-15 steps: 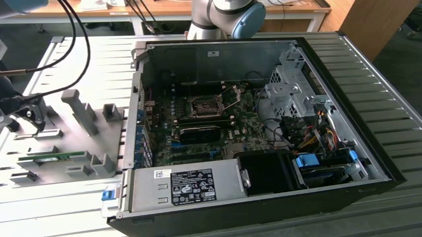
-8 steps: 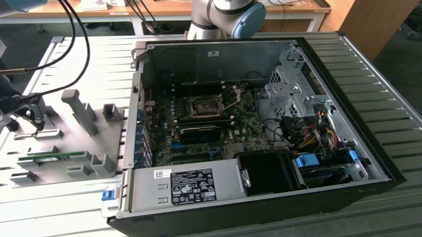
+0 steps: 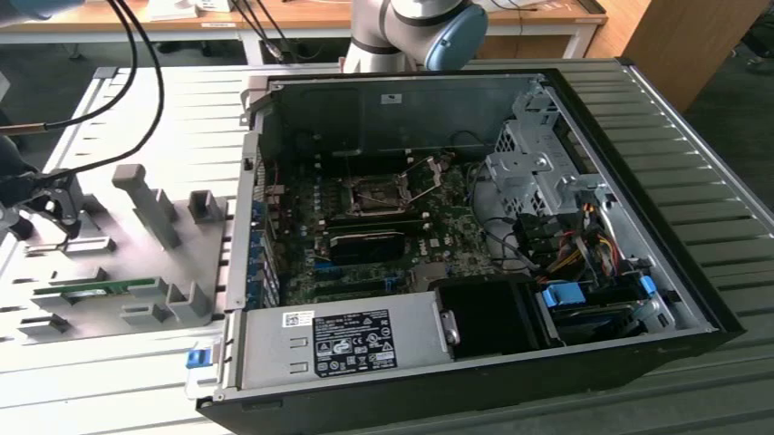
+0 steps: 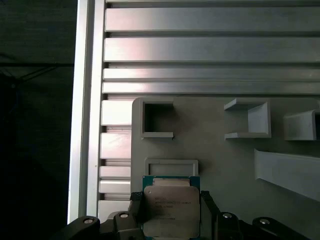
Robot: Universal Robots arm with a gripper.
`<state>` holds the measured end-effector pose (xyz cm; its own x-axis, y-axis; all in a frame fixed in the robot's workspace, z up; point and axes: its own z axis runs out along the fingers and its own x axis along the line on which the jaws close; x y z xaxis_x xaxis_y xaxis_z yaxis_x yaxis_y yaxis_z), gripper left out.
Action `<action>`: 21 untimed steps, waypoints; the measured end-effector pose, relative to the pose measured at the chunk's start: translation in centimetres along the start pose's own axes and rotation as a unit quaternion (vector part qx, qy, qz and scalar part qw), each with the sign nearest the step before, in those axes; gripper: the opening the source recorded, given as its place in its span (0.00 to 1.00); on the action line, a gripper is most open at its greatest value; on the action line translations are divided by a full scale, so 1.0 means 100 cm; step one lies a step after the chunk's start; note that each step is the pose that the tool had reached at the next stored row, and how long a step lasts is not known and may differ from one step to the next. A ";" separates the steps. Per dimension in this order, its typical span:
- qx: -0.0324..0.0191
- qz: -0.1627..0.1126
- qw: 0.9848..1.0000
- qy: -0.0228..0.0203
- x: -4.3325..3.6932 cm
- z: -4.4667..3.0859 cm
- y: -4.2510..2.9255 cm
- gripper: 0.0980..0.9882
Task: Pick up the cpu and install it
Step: 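Pick up the cpu and move it towards the insertion slot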
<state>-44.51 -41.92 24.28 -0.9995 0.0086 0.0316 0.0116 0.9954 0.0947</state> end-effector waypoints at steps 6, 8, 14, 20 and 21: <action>0.000 0.000 1.000 0.000 0.0001 -0.0020 0.0002 0.50; 0.000 0.000 1.000 0.000 0.0001 -0.0027 0.0002 0.50; 0.000 0.000 1.000 0.000 0.0002 -0.0052 0.0005 0.50; 0.000 0.000 1.000 0.000 0.0002 -0.0075 0.0007 0.50; 0.000 0.000 1.000 0.000 0.0003 -0.0080 0.0008 0.50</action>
<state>-44.51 -41.92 25.09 -0.9995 0.0089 0.0317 0.0118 0.9954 0.0947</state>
